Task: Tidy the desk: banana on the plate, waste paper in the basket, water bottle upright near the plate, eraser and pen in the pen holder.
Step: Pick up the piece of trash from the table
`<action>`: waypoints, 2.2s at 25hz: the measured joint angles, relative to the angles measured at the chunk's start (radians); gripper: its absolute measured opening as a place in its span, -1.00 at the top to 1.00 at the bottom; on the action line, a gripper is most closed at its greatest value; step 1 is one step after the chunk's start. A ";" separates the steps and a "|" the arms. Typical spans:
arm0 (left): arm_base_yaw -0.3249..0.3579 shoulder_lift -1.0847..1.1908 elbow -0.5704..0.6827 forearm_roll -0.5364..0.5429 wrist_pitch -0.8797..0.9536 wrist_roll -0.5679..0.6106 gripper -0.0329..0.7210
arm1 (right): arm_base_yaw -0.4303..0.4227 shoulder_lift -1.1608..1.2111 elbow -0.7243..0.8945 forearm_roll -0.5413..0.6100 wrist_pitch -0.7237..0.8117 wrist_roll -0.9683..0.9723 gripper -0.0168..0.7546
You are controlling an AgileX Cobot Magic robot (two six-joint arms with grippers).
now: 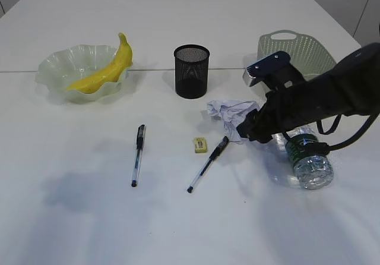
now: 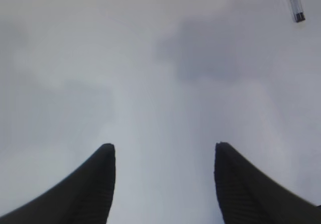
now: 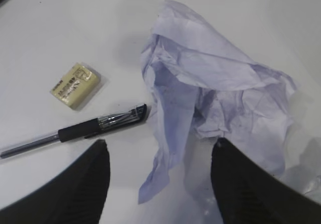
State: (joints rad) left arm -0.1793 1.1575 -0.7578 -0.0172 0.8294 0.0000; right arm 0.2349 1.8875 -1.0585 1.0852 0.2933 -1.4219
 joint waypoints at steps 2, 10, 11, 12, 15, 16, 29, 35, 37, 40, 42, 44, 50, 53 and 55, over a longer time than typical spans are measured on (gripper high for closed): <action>0.000 0.000 0.000 0.000 0.000 0.000 -0.27 | 0.000 0.016 0.000 0.000 0.000 0.000 -0.26; 0.000 0.000 0.000 0.001 0.000 0.000 -0.26 | 0.000 0.049 -0.002 0.000 -0.039 0.000 -0.11; 0.000 0.000 0.000 0.001 0.000 0.000 -0.26 | 0.000 0.049 -0.002 0.000 -0.048 0.000 -0.02; 0.000 0.000 0.000 0.001 0.000 0.000 -0.26 | 0.000 0.049 -0.002 0.000 -0.052 0.000 0.08; 0.000 0.000 0.000 0.002 0.000 0.000 -0.26 | 0.000 0.049 -0.002 0.004 -0.055 0.000 0.41; 0.000 0.000 0.000 0.002 0.000 0.000 -0.26 | 0.000 0.049 -0.002 0.004 -0.055 0.000 0.50; 0.000 0.000 0.000 0.004 0.000 0.000 -0.26 | 0.000 0.049 -0.002 0.005 -0.028 0.000 1.00; 0.000 0.000 0.000 0.004 0.000 0.000 -0.25 | 0.000 0.045 -0.002 0.005 -0.023 0.000 1.00; 0.000 0.000 0.000 0.004 0.000 0.000 -0.25 | 0.000 0.029 -0.002 0.005 -0.023 -0.002 1.00; 0.000 0.000 0.000 0.004 0.000 0.000 -0.25 | 0.000 -0.005 -0.002 0.005 -0.023 -0.017 1.00; 0.000 0.000 0.000 0.004 0.000 0.000 -0.25 | 0.000 -0.021 -0.002 0.005 -0.023 -0.028 1.00; 0.000 0.000 0.000 0.004 0.000 0.000 -0.25 | 0.000 -0.034 -0.002 -0.004 -0.021 -0.032 1.00; 0.000 0.000 0.000 0.004 0.000 0.000 -0.24 | 0.000 -0.091 -0.002 -0.074 -0.034 -0.036 1.00; 0.000 0.000 0.000 0.004 0.000 0.000 -0.24 | 0.000 -0.125 -0.002 -0.100 -0.060 -0.038 1.00; 0.000 0.000 0.000 0.004 0.000 0.000 -0.24 | 0.000 -0.140 -0.002 -0.115 -0.081 -0.038 1.00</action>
State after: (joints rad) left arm -0.1793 1.1575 -0.7578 -0.0135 0.8294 0.0000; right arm 0.2349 1.7475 -1.0602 0.9704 0.2122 -1.4596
